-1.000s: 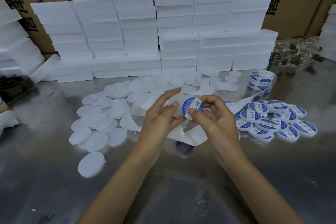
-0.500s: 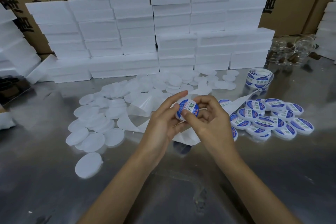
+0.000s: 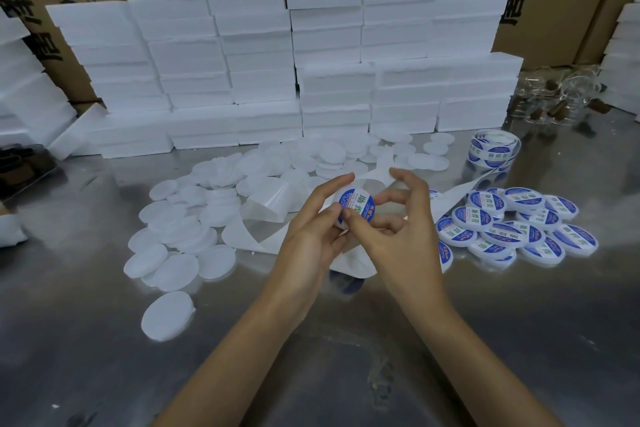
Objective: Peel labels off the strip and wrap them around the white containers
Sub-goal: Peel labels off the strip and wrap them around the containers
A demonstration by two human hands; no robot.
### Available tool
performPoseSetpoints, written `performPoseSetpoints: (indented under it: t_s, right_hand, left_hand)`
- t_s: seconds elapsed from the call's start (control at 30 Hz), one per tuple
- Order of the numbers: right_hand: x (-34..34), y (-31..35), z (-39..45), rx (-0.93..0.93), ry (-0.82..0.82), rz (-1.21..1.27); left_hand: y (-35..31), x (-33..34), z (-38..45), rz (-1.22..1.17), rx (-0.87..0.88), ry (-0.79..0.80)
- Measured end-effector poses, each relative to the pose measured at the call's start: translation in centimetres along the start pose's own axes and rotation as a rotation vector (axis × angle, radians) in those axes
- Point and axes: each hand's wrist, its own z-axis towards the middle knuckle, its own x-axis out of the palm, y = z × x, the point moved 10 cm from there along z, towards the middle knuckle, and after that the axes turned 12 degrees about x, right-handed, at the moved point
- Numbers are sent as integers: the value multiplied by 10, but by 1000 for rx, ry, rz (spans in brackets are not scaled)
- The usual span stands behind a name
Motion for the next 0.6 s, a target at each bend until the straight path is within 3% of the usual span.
performPoseSetpoints:
  t_s: [0.17, 0.4, 0.6]
  right_hand:
    - [-10, 0, 3, -41, -89, -263]
    - [-5, 9, -2, -225, -145, -598]
    - [-8, 19, -1, -318, -121, -493]
  left_hand:
    - [2, 4, -1, -249, -66, -38]
    - [12, 12, -9, -397, -192, -81]
    - [13, 13, -7, -297, -171, -3]
